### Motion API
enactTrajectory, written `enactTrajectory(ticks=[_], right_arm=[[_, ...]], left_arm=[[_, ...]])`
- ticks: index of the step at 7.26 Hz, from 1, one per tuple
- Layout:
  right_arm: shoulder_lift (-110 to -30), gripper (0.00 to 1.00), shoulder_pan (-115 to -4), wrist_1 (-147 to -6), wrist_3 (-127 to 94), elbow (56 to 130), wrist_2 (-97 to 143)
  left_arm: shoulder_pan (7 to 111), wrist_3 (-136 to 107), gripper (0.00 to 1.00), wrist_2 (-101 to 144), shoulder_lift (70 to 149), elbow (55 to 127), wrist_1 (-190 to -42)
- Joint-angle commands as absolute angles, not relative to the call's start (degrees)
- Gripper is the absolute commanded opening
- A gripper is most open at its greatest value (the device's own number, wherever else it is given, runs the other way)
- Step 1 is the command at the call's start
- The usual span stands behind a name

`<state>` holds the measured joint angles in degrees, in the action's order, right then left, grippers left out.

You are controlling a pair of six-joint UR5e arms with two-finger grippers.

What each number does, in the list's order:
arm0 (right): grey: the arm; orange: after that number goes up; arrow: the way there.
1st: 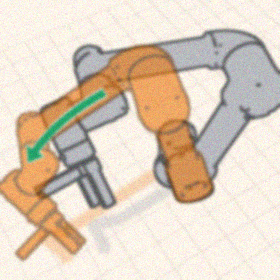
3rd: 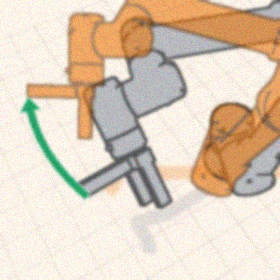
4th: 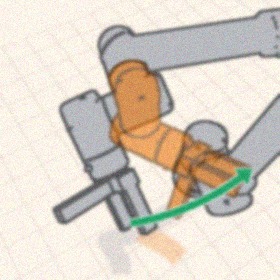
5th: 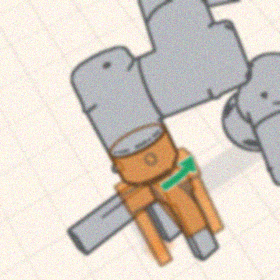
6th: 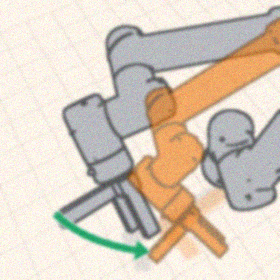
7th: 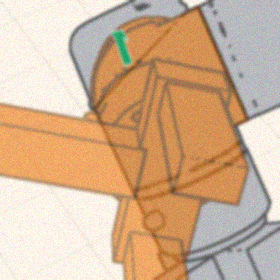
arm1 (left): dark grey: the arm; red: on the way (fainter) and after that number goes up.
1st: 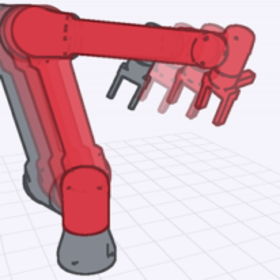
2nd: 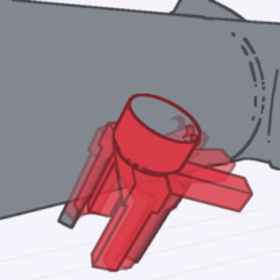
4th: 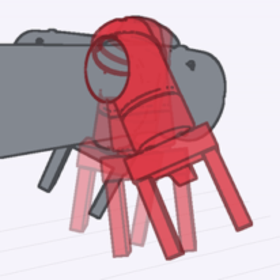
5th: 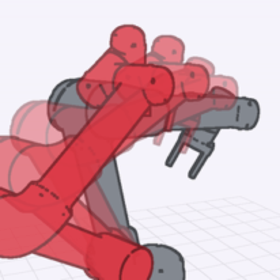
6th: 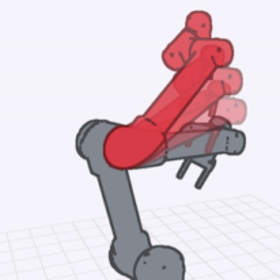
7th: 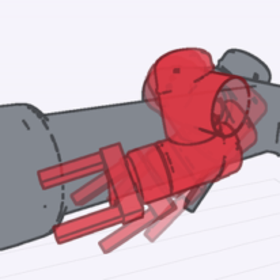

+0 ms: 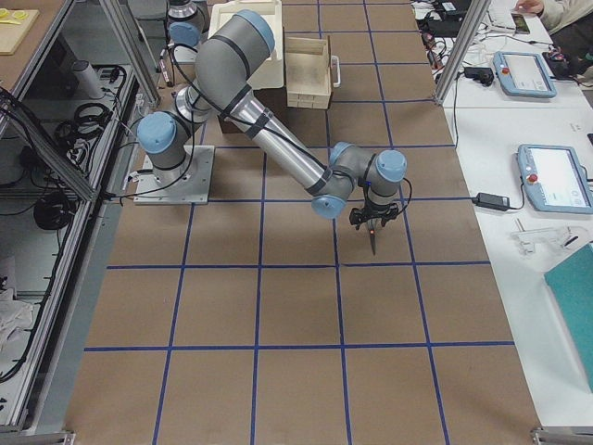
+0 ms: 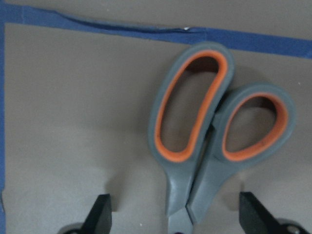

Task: Put scissors in drawer and close it
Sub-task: 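Close the right gripper on the scissors blades near the pivot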

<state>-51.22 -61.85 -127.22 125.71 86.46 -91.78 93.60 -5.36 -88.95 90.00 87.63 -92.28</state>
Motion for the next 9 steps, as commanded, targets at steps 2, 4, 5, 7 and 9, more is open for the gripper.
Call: enactTrajectory(ticks=[2, 4, 5, 7, 9], right_arm=[[-51.2, 0.09, -61.9, -127.4, 128.6, 85.9, -92.4], [-51.4, 0.00, -61.9, -127.1, 128.8, 85.7, -93.6], [-51.5, 0.00, -61.9, -126.7, 128.6, 85.7, -93.6], [-53.1, 0.00, -61.9, -126.6, 128.2, 85.6, -93.5], [-56.6, 0.00, -62.0, -124.4, 126.3, 85.5, -92.6]], left_arm=[[93.6, -5.4, 1.00, -88.9, 90.0, 87.7, -92.3], [93.6, -5.4, 1.00, -88.9, 90.0, 87.6, -92.3], [93.6, -5.4, 1.00, -88.9, 90.0, 87.7, -92.3], [93.6, -5.4, 1.00, -88.9, 90.0, 87.6, -92.3], [93.6, -5.4, 1.00, -88.9, 90.0, 87.6, -92.3]])
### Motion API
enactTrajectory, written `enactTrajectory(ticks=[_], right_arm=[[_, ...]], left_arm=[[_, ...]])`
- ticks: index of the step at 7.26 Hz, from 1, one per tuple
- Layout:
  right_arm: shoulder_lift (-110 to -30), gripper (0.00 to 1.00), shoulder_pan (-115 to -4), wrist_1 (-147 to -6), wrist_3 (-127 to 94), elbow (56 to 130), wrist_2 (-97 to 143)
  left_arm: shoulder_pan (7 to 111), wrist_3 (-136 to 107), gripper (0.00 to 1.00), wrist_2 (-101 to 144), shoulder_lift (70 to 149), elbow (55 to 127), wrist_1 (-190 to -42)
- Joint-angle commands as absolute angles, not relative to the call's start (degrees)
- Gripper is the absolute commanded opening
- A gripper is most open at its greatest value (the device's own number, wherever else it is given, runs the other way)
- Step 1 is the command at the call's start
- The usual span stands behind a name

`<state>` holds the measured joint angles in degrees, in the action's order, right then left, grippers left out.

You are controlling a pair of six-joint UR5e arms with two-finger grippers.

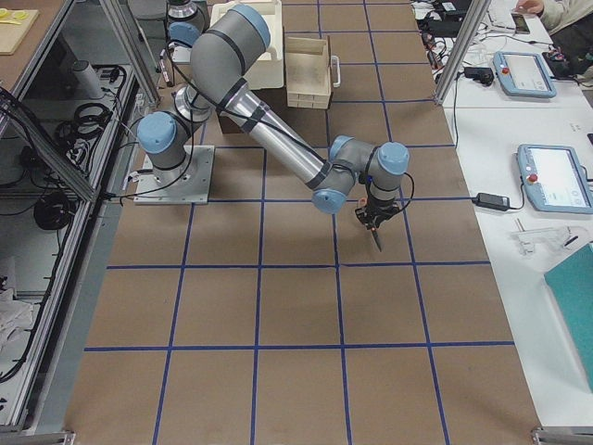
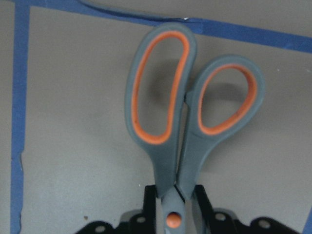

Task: Put scissors in drawer and close it
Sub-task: 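Lift the scissors and carry them with the right gripper over the drawer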

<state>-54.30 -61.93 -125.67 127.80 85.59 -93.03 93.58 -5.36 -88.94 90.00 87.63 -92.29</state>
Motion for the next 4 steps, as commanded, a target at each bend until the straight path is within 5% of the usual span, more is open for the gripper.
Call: enactTrajectory(ticks=[1, 4], right_arm=[[-59.8, 0.00, -62.6, -121.2, 123.7, 85.4, -92.5], [-69.1, 0.00, -68.0, -109.1, 116.1, 85.4, -91.5]], left_arm=[[93.5, -5.4, 1.00, -88.9, 90.0, 87.6, -92.3], [93.5, -5.4, 1.00, -88.9, 90.0, 87.6, -92.3]])
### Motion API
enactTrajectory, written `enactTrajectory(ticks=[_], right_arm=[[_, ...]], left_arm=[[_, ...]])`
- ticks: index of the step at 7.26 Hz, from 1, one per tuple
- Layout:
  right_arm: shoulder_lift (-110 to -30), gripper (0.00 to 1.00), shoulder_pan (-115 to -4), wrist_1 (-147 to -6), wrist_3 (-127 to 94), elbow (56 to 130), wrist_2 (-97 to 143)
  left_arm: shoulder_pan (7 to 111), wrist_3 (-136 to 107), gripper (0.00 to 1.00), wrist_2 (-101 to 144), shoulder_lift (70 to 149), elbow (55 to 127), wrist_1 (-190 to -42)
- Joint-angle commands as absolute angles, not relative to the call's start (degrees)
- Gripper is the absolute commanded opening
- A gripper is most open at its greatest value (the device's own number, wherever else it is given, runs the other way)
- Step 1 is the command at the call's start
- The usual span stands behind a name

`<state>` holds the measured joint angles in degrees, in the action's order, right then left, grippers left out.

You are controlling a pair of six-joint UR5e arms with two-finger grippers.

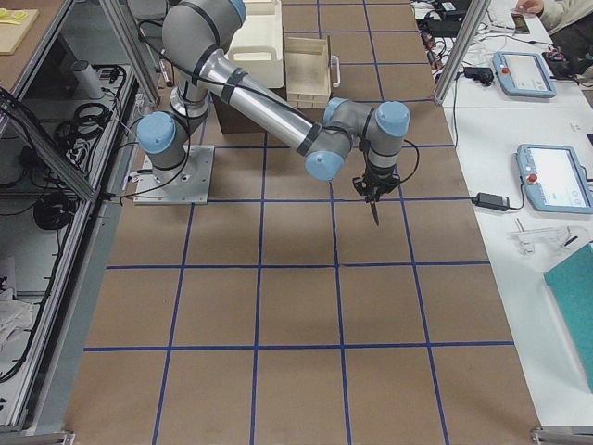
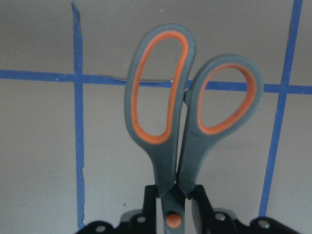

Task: Put scissors in drawer and close it
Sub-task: 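Lift the scissors and carry them with the right gripper over the drawer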

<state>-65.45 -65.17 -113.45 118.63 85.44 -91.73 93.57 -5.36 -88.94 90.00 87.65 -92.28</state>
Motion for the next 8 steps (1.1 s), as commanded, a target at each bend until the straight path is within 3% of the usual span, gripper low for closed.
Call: enactTrajectory(ticks=[1, 4, 8], right_arm=[[-71.6, 0.00, -71.0, -105.5, 112.5, 85.4, -91.7], [-76.7, 0.00, -83.6, -99.6, 102.3, 85.4, -92.9], [-76.7, 0.00, -101.6, -99.4, 86.3, 85.6, -93.1]], left_arm=[[93.5, -5.4, 1.00, -88.9, 90.0, 87.6, -92.3], [93.5, -5.4, 1.00, -88.9, 90.0, 87.6, -92.3], [93.6, -5.4, 1.00, -88.9, 90.0, 87.6, -92.3]])
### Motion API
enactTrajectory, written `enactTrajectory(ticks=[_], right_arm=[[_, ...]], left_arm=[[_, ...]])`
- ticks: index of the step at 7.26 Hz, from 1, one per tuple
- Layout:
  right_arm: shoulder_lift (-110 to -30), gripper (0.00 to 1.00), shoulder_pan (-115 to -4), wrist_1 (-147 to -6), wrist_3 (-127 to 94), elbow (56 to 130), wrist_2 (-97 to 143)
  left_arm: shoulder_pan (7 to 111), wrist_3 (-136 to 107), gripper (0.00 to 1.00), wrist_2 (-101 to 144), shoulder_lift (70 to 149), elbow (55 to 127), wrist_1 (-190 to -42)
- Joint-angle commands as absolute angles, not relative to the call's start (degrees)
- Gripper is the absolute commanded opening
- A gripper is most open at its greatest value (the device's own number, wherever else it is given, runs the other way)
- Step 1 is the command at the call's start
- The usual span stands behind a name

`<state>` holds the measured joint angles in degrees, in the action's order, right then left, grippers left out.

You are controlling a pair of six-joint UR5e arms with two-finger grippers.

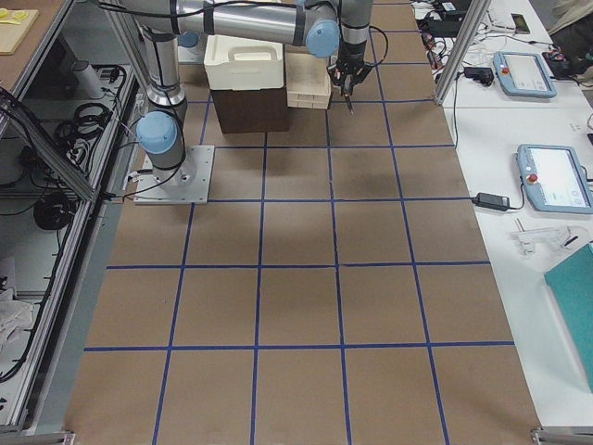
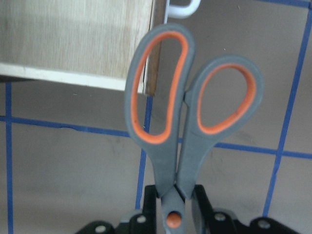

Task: Put scissors in drawer and close it
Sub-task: 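Lift the scissors and carry them with the right gripper over the drawer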

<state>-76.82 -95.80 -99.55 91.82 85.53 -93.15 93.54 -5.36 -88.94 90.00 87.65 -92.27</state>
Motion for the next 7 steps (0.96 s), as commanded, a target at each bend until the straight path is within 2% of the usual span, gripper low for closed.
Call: enactTrajectory(ticks=[1, 7], right_arm=[[-76.6, 0.00, -105.3, -99.3, 83.3, 86.1, -92.5], [-73.8, 0.00, -113.1, -100.2, 74.4, 89.1, -89.3]], left_arm=[[93.5, -5.4, 1.00, -89.0, 89.9, 87.6, -92.4], [93.6, -5.4, 1.00, -88.9, 90.0, 87.7, -92.4]])
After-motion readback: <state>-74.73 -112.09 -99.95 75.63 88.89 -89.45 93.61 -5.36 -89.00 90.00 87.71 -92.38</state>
